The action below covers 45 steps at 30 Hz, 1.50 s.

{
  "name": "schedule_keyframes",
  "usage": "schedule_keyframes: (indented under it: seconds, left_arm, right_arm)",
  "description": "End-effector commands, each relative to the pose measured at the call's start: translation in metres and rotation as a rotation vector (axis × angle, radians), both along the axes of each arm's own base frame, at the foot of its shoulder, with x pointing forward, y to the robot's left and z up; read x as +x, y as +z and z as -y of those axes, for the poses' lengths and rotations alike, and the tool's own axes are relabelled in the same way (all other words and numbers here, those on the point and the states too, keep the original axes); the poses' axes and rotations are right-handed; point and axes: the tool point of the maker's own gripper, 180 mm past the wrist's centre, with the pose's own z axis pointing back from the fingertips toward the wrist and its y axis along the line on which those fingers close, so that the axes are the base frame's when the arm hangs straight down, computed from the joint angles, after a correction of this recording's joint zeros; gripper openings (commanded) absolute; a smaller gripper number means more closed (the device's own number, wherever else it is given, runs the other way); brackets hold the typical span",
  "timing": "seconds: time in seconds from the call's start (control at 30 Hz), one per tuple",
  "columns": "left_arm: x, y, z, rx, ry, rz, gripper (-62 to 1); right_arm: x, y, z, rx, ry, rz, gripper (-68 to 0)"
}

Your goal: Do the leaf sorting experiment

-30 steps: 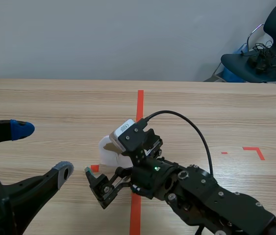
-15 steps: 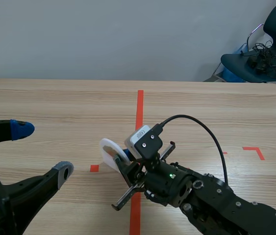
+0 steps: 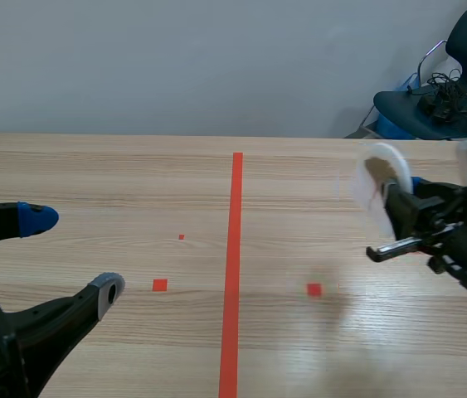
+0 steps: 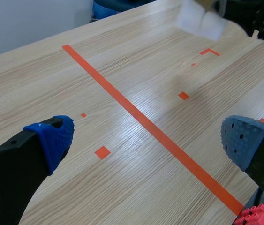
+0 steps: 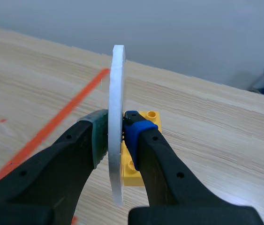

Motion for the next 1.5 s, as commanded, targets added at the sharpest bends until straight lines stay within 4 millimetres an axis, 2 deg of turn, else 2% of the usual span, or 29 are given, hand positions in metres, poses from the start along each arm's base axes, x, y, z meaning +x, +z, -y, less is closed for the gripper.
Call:
schedule_keyframes:
  seconds: [0.0,0.13,0.4,0.63,0.77,0.87,0.97,1.07,1.13,1.3,1.37,1.47]
  left_arm:
    - [0.003,0.01,0.002,-0.023,0.001,0.031,1.4]
    - [0.003,0.01,0.002,-0.023,0.001,0.03,1.4]
    - [0.003,0.01,0.002,-0.023,0.001,0.03,1.4]
    - [0.003,0.01,0.002,-0.023,0.001,0.03,1.4]
    - [0.003,0.01,0.002,-0.023,0.001,0.03,1.4]
    - [0.003,0.01,0.002,-0.023,0.001,0.03,1.4]
    - [0.003,0.01,0.002,-0.022,0.001,0.03,1.4]
    - [0.003,0.01,0.002,-0.022,0.001,0.03,1.4]
    - [0.003,0.01,0.002,-0.022,0.001,0.03,1.4]
    - [0.003,0.01,0.002,-0.023,0.001,0.03,1.4]
    - [0.003,0.01,0.002,-0.023,0.001,0.03,1.4]
    - [0.003,0.01,0.002,-0.022,0.001,0.03,1.4]
  right_arm:
    - [0.004,-0.004,0.019,0.027,-0.061,-0.016,-59.7]
    - [0.009,-0.01,0.063,0.051,-0.186,-0.041,-59.7]
    - [0.026,-0.037,0.111,0.054,-0.318,-0.06,-59.7]
    - [0.029,-0.055,0.129,0.039,-0.367,-0.099,-59.3]
    - [0.022,-0.067,0.135,0.008,-0.382,-0.139,-54.1]
    - [0.015,-0.07,0.138,-0.005,-0.383,-0.142,-49.1]
    - [0.012,-0.057,0.144,-0.024,-0.374,-0.081,-37.7]
    - [0.012,-0.032,0.15,-0.063,-0.35,-0.006,-25.8]
    - [0.011,-0.012,0.153,-0.095,-0.328,0.038,-20.8]
    - [0.005,0.044,0.147,-0.17,-0.245,0.149,-20.0]
    - [0.001,0.064,0.133,-0.178,-0.177,0.183,-19.0]
    - [-0.007,0.081,0.099,-0.167,-0.046,0.201,-15.8]
